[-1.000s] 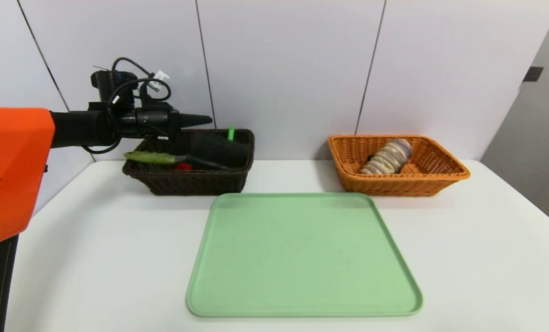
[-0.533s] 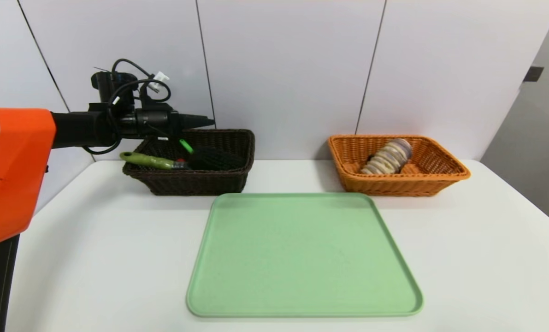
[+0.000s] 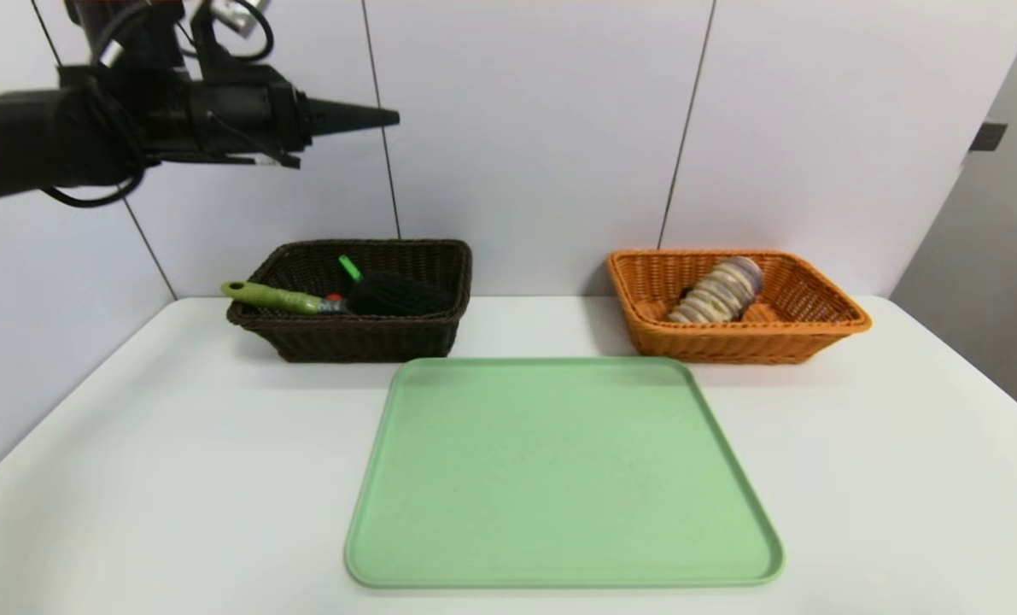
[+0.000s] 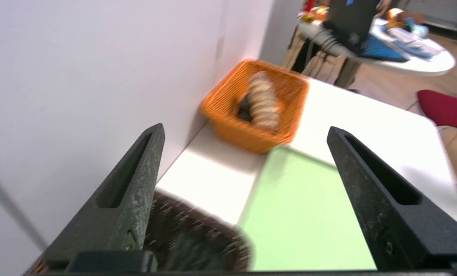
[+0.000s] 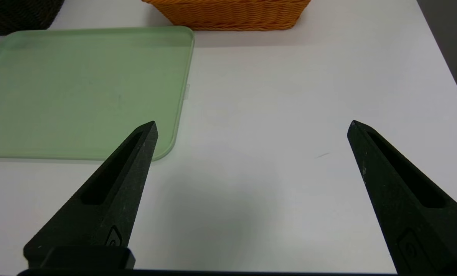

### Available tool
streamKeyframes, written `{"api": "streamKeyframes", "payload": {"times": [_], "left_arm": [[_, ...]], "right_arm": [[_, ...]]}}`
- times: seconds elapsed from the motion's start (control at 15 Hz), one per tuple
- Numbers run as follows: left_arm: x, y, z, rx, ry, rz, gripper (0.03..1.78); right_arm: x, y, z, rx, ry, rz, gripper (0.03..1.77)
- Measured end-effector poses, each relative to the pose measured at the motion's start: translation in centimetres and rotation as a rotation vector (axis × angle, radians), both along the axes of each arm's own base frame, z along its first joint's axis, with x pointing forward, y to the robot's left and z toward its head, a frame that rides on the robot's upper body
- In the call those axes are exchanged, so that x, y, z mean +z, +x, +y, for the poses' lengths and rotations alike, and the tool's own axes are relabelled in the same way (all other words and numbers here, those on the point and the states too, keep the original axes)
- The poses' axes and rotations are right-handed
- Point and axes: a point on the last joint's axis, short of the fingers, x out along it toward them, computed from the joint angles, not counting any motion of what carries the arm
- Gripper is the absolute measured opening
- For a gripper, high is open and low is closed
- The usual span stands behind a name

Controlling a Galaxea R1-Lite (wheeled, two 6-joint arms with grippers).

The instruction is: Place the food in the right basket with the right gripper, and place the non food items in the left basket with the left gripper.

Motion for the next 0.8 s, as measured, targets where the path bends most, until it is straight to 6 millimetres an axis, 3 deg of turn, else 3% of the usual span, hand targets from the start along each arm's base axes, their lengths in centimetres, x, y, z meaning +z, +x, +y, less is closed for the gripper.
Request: {"api": "streamKeyframes", "payload": {"times": [0.13,0.33,0.53,0.8], "left_arm": [[4.4,-5.5,-0.8,-0.022,-0.011,0.002,1.56],[8.1,-14.1,-1.9,0.079,-0.014,0.076,1.61],[8.4,-20.9,-2.1,0.380,0.040,0.194,1.64],[7.0,-26.3,0.8,0.918,0.110,0.205,1.66]], "right_arm": [[0.7,-0.2,0.0,0.030,0.014,-0.029,1.71],[2.1,-0.7,0.1,0.119,0.046,-0.084,1.71],[3.7,-0.8,0.2,0.161,0.064,-0.124,1.71],[5.3,1.0,0.3,0.063,0.044,-0.110,1.71]]}}
